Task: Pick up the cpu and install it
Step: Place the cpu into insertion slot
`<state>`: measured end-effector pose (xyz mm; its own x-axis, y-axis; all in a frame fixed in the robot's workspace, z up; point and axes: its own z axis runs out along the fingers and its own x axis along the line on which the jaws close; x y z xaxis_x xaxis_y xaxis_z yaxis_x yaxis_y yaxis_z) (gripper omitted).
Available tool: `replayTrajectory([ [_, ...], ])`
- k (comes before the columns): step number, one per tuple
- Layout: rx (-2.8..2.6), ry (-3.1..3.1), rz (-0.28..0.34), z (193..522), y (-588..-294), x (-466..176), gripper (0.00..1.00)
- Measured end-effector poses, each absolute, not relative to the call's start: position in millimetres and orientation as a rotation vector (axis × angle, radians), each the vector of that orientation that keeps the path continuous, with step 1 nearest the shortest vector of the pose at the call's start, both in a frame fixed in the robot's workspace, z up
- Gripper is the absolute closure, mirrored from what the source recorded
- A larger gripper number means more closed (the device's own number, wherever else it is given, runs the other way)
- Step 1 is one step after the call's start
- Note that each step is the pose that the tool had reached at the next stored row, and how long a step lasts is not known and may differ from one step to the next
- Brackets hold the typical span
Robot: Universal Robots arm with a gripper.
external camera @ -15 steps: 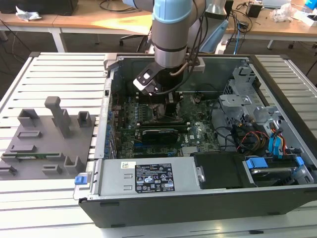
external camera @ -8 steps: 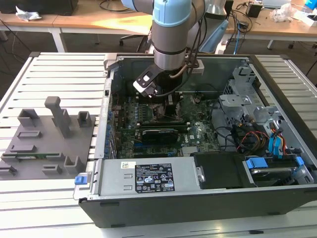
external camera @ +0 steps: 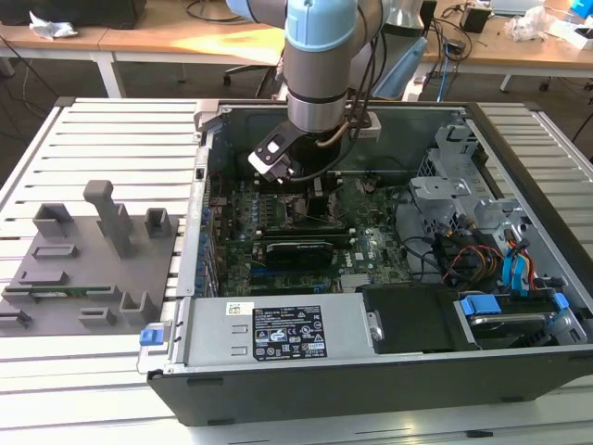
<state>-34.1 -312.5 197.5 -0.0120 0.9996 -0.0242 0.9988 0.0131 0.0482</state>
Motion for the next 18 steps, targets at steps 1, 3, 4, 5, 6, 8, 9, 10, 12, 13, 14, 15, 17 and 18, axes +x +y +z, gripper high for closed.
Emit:
replayTrajectory([
  [1,2.172,2.199,0.027,197.2,-312.3,-34.2,0.45],
  [3,2.175,2.198,0.03,196.7,-311.3,-34.2,0.45],
  [4,2.175,2.198,0.03,196.5,-311.1,-34.2,0.45],
  [5,2.175,2.198,0.03,196.4,-311.1,-34.2,0.45],
  [6,2.181,2.192,0.029,195.8,-311.1,-34.2,0.45],
  [8,2.195,2.178,0.029,195.4,-311.1,-34.2,0.45],
  [9,2.197,2.176,0.029,195.3,-311.1,-34.2,0.45],
  [10,2.197,2.176,0.029,195.3,-311.1,-34.2,0.45],
  [12,2.197,2.176,0.029,195.3,-311.1,-34.2,0.45],
  [13,2.197,2.176,0.029,195.3,-311.1,-34.2,0.45],
  [14,2.198,2.176,0.03,195.2,-311.2,-34.2,0.45],
  [15,2.198,2.176,0.029,195.2,-311.3,-34.2,0.45],
  [17,2.197,2.176,0.029,195.3,-311.5,-34.2,0.45],
  [18,2.197,2.176,0.029,195.3,-311.5,-34.2,0.45],
])
